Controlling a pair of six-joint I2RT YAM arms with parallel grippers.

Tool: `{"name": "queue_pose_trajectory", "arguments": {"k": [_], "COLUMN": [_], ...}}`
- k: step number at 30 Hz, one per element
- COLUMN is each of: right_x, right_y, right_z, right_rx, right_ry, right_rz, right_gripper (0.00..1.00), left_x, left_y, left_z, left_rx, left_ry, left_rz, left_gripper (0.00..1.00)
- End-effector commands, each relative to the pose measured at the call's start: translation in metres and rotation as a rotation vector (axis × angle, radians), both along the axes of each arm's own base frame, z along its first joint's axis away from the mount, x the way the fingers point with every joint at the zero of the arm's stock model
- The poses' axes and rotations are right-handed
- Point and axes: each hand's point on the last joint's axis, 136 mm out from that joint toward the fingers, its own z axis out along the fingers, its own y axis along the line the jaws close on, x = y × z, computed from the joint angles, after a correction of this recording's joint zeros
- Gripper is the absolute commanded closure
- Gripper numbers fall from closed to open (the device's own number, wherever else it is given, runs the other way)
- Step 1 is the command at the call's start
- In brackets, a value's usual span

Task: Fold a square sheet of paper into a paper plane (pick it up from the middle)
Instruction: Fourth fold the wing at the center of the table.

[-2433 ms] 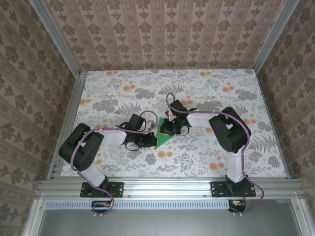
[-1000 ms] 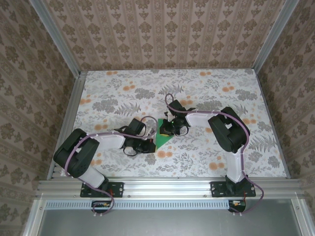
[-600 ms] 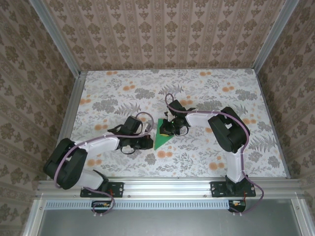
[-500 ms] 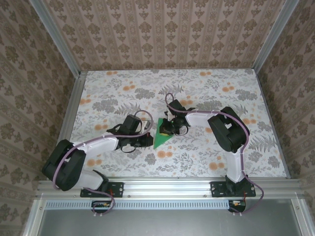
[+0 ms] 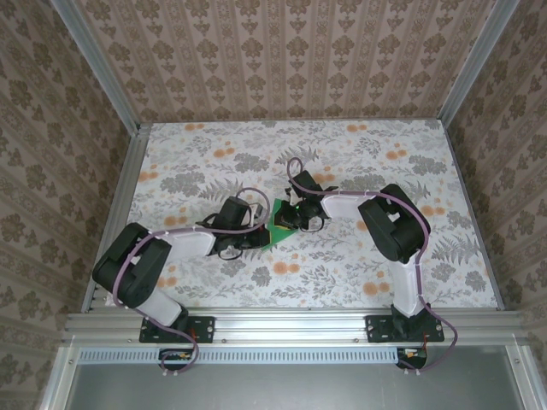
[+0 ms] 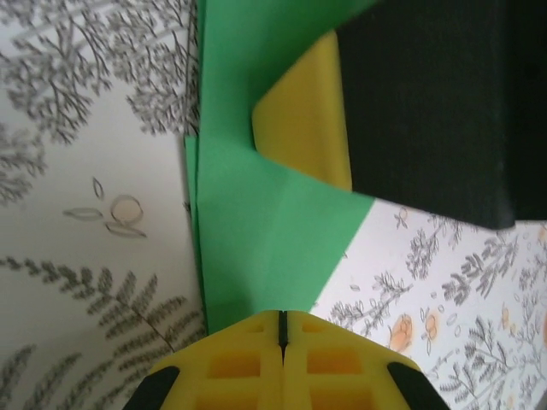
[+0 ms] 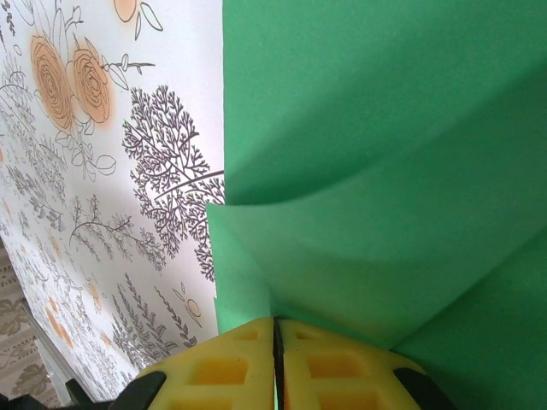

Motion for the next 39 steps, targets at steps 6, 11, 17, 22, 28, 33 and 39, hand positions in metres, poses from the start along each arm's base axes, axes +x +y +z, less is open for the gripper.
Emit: {"name": "queue_pose_trajectory", "arguments": {"k": [6, 11, 17, 22, 28, 33, 39], "right_x": [-0.007, -0.006, 0.0, 0.008, 0.03, 0.047, 0.064], "right_y": [-0.021, -0.016, -0.018, -0.025, -0.039, -0.05, -0.064], "right_z": [-0.036, -0.024, -0.011, -0.011, -0.007, -0.013, -0.011], "right_rx": [-0.095, -0.06, -0.044, -0.039, -0.046, -0.076, -0.096], "right_ry": [0.063, 0.045, -0.01, -0.037, -0.081, -0.087, -0.111], "right_rz": [-0.043, -0.032, -0.004, 0.031, 0.024, 0.015, -0.006], "right_gripper": [0.88, 0.88, 0.87, 0.87, 0.87, 0.87, 0.87], "left_x": [0.027, 0.023, 0.009, -0.006, -0.018, -0.023, -0.027], "left_y": [-0.006, -0.002, 0.011, 0.021, 0.029, 0.029, 0.029], "left_z": [-0.002, -0.015, -0.031, -0.041, -0.044, -0.046, -0.053], "left_rx": [-0.01, 0.013, 0.062, 0.107, 0.135, 0.137, 0.146], "left_ry": [-0.04, -0.01, 0.038, 0.088, 0.122, 0.135, 0.161], "left_rz": [0.046, 0.047, 0.046, 0.033, 0.016, -0.004, -0.016], "left_gripper": [0.99, 1.0, 1.0, 1.0, 1.0, 1.0, 1.0]}}
